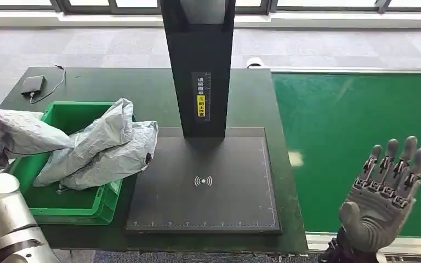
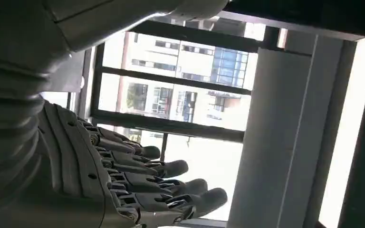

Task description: Moved the parcel from conveyor to table for the left to box.

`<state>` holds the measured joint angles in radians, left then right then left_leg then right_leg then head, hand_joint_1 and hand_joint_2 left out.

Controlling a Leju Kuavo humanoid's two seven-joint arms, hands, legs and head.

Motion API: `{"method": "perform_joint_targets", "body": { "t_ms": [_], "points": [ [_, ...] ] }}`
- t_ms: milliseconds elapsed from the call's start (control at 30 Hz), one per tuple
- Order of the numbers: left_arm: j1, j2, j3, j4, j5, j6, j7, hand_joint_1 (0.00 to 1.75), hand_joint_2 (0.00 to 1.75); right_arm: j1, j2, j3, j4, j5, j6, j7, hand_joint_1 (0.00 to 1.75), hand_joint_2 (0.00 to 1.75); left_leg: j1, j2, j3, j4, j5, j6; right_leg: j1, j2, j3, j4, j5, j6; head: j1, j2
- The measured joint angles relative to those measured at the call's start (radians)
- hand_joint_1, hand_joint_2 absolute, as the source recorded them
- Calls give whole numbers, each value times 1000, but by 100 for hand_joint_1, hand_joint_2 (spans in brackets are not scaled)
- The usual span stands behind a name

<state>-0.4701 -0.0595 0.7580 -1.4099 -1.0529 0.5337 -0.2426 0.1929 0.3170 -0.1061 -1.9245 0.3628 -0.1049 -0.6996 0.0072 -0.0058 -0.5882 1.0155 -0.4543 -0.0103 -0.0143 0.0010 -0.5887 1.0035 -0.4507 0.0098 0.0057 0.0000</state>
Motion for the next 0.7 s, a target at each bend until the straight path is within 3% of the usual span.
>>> {"method": "perform_joint_targets", "body": {
  "t_ms": [467,500,533,700],
  "points": [
    [19,-11,22,35,-5,-36,-45,169,175,-5,0,-14,16,7,-6,-1,0,175,0,0,1,0,0,0,0,0,0,0,0,0,0,0],
    [28,-21,20,39,-3,-65,-56,9,175,-5,0,-15,16,9,-8,-1,0,175,0,0,1,0,0,0,0,0,0,-1,0,0,0,0],
    [36,-29,15,43,-3,-96,-63,0,0,-5,0,-15,16,9,-10,-1,0,175,0,0,1,0,0,0,0,0,0,-1,0,0,0,0],
    [90,-77,-85,82,-24,-189,-79,0,0,-2,0,-32,9,-5,-20,8,0,175,0,0,1,0,0,0,0,-1,1,-1,0,0,0,0]
  ]
}}
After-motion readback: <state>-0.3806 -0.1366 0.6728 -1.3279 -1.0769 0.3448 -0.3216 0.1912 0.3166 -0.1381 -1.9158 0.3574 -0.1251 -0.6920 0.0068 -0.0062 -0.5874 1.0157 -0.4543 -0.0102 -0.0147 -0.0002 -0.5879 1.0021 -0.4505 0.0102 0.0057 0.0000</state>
